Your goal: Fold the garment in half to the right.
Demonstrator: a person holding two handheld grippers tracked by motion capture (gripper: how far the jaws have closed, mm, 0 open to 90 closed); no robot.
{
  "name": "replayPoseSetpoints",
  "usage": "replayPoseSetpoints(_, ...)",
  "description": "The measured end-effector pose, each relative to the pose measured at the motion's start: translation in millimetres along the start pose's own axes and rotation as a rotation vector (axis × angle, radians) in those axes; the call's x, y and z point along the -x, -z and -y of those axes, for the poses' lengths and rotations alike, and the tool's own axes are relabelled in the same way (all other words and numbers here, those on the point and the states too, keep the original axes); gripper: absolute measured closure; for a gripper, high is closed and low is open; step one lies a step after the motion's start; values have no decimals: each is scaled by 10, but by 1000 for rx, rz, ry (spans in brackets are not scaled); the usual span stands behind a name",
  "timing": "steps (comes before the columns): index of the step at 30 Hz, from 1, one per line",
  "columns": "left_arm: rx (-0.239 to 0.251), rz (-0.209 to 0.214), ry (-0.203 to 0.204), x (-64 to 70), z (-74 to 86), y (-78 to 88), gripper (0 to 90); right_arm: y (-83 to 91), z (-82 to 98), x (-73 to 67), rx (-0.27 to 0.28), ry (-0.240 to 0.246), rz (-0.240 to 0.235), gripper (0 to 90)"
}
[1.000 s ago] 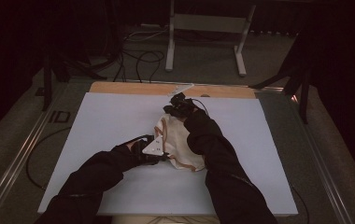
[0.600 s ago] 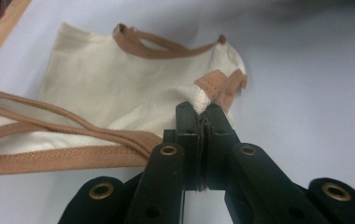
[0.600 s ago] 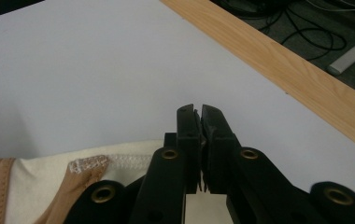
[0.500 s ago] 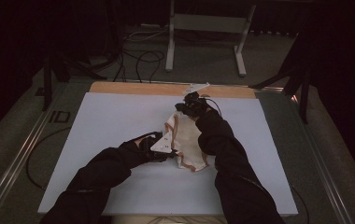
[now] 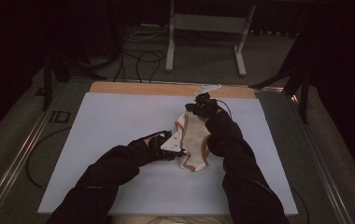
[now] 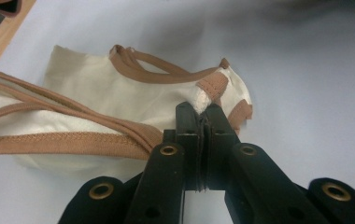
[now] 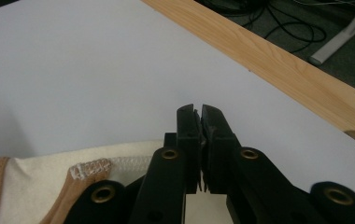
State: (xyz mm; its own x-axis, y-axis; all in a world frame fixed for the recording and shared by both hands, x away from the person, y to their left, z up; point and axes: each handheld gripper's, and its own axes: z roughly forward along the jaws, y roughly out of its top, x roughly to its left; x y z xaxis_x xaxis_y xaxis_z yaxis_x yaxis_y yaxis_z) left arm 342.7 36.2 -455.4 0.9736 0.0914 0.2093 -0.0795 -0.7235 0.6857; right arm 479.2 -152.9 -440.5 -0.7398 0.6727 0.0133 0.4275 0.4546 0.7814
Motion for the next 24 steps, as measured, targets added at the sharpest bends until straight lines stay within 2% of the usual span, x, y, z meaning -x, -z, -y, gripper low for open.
replayPoseSetpoints(10,1,23,-10,-15,-78,-178,881,110,144,113,3,-23,17,874)
replayPoseSetpoints(16,-12,39,-21,-12,-107,-267,881,143,223,166,0,-35,18,874)
replayPoseSetpoints(19,-36,57,-35,6,-125,-354,881,161,291,199,-2,-43,24,874)
replayPoseSetpoints(24,-35,67,-34,9,-150,-417,881,174,367,240,-3,-56,29,874)
